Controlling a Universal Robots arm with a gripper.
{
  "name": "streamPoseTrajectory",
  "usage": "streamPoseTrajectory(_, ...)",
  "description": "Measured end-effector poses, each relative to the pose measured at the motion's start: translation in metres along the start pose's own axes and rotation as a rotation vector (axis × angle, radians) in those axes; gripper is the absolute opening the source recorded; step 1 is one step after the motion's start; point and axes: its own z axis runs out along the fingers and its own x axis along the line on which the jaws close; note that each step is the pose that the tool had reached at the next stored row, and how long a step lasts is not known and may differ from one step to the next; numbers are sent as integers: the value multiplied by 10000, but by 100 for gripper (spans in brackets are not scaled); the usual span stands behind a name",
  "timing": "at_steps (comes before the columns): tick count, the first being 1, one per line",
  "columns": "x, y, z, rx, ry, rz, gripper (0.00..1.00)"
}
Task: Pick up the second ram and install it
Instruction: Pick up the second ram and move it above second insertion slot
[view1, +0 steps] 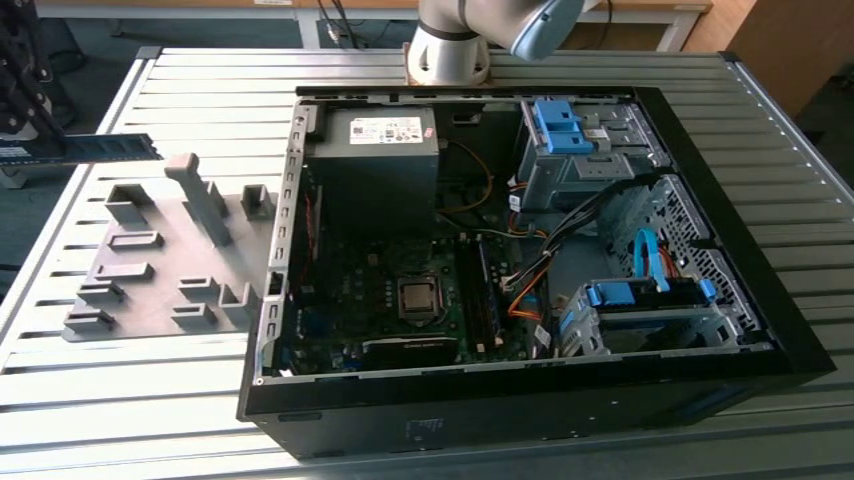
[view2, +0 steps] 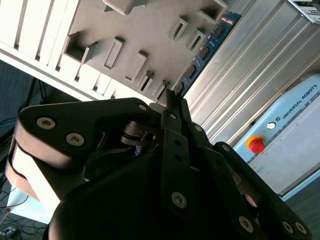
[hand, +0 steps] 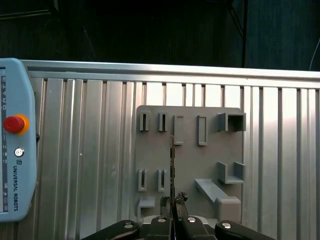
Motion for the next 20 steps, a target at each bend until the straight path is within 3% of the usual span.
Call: streamPoseTrajectory(20,1,-60,-1,1,0,0,14)
